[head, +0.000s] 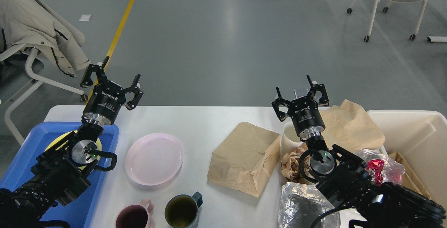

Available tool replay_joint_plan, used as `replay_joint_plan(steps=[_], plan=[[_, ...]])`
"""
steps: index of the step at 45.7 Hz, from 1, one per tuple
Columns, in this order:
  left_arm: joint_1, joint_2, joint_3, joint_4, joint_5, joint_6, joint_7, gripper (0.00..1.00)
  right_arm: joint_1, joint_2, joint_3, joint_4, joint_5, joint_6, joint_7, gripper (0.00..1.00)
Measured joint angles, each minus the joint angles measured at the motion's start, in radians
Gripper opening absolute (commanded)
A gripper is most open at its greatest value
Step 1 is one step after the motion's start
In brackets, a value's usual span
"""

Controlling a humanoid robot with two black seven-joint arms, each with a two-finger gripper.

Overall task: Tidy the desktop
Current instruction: 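Move the left gripper away from the blue tray and raise it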

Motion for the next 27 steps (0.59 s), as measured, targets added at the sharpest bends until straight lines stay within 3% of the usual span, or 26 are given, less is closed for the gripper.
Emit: replay_joint_plan(steps=[10,16,22,27], plan=[[0.004,0.008,0.038,-0.003,-0.004,0.009,-0.011,1.00,0.000,0.000,0.000,0.000,0.000,0.000,0.000,1.00],[-0.016,0.073,0.172,-0.041,-0.006,0.008,-0.002,1.00,0.000,0.000,0.000,0.000,0.000,0.000,0.000,1.00],[-0.074,0.270,0.403,-0.212,-0.006,0.004,0.010,1.00,0.000,0.000,0.000,0.000,0.000,0.000,0.000,1.00],[-0.202,0.484,0.664,-0.402,-0.006,0.006,0.046,1.00,0.000,0.000,0.000,0.000,0.000,0.000,0.000,1.00]])
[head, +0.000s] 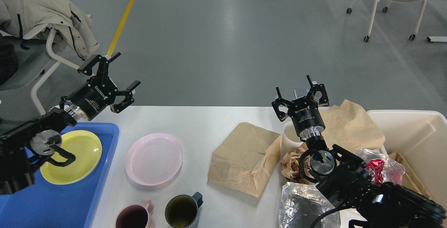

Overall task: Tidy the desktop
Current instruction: 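Move the left gripper away from the blue tray and raise it, then reach the left gripper down and grasp the dark green mug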

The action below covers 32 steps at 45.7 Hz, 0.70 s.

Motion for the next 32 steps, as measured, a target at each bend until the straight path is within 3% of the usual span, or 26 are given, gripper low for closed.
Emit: replay_joint_plan(steps=[7,18,22,26,32], plan=[[-0.323,0.171,0.426,-0.141,0.010,-0.032,0.039,1.00,0.000,0.000,0.000,0.000,0.000,0.000,0.000,1.00],[-0.831,0.247,0.987,-0.282,0.214,-0.076,0.032,1.00,0.000,0.000,0.000,0.000,0.000,0.000,0.000,1.00],[-1.011,0.235,1.178,-0.345,0.356,-0.077,-0.018,1.00,0.000,0.000,0.000,0.000,0.000,0.000,0.000,1.00],[-1.139,0.168,1.340,-0.418,0.490,-0.059,-0.118,1.00,0.000,0.000,0.000,0.000,0.000,0.000,0.000,1.00],[-1.242,0.055,1.497,-0.558,0.639,0.068,-0.205,1.00,0.000,0.000,0.000,0.000,0.000,0.000,0.000,1.00]])
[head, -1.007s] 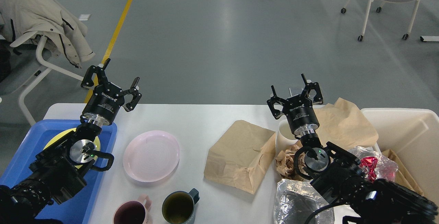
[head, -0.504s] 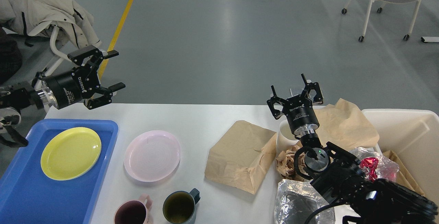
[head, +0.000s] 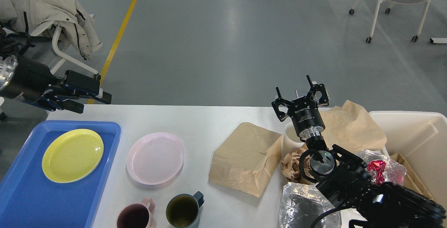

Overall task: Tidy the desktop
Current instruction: 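Reach the left gripper down and grasp the dark green mug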

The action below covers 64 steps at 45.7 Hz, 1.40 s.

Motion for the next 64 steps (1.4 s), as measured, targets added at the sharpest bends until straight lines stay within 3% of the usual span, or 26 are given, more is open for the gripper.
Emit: replay_joint_plan(steps=[6,12,15,22,33,44,64], plan=[[-0.023,-0.142,0.067,-0.084,0.050,0.115,-0.015,0.99,0.000,0.000,0.000,0.000,0.000,0.000,0.000,1.00],[0.044,-0.255,0.067,-0.104,0.072,0.177,-0.004,0.99,0.000,0.000,0.000,0.000,0.000,0.000,0.000,1.00],[0.104,-0.300,0.053,-0.107,0.096,0.224,0.016,0.99,0.000,0.000,0.000,0.000,0.000,0.000,0.000,1.00],[0.243,-0.344,-0.004,-0.129,0.163,0.336,0.113,0.97,0.000,0.000,0.001,0.001,0.000,0.000,0.000,1.00],[0.361,-0.393,-0.150,-0.142,0.181,0.401,0.238,0.86,0.000,0.000,0.002,0.002,0.000,0.001,0.000,1.00],[0.414,-0.467,-0.200,-0.139,0.208,0.436,0.304,0.80,0.000,0.000,0.002,0.002,0.000,0.002,0.000,1.00],[0.523,-0.621,-0.201,-0.058,0.214,0.494,0.317,0.51,0.000,0.000,0.002,0.002,0.000,0.002,0.000,1.00]])
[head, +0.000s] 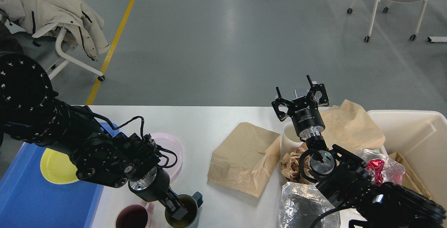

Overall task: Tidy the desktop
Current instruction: 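Reach the left gripper down and grasp the dark green mug, then lift the green mug and place it at the blue tray's near corner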

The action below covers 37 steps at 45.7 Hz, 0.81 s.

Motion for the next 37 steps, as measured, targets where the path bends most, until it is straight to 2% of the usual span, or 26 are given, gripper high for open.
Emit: replay_joint_plan(steps=[2,7,12,18,29,37], plan=[[0.009,-0.006,0.002,0.009,0.000,0.001,0.001,0.46,0.000,0.000,0.000,0.000,0.000,0.000,0.000,1.00],[0.029,-0.012,0.009,0.029,0.003,0.008,0.007,0.39,0.000,0.000,0.000,0.000,0.000,0.000,0.000,1.00],[0.046,-0.022,0.017,0.050,0.017,0.017,0.019,0.12,0.000,0.000,0.000,0.000,0.000,0.000,0.000,1.00],[0.050,-0.025,0.024,0.056,0.021,0.027,0.037,0.01,0.000,0.000,0.000,0.000,0.000,0.000,0.000,1.00],[0.030,-0.006,0.040,0.049,0.026,0.018,0.044,0.00,0.000,0.000,0.000,0.000,0.000,0.000,0.000,1.00],[-0.052,0.061,0.024,0.020,0.024,-0.046,0.017,0.00,0.000,0.000,0.000,0.000,0.000,0.000,0.000,1.00]])
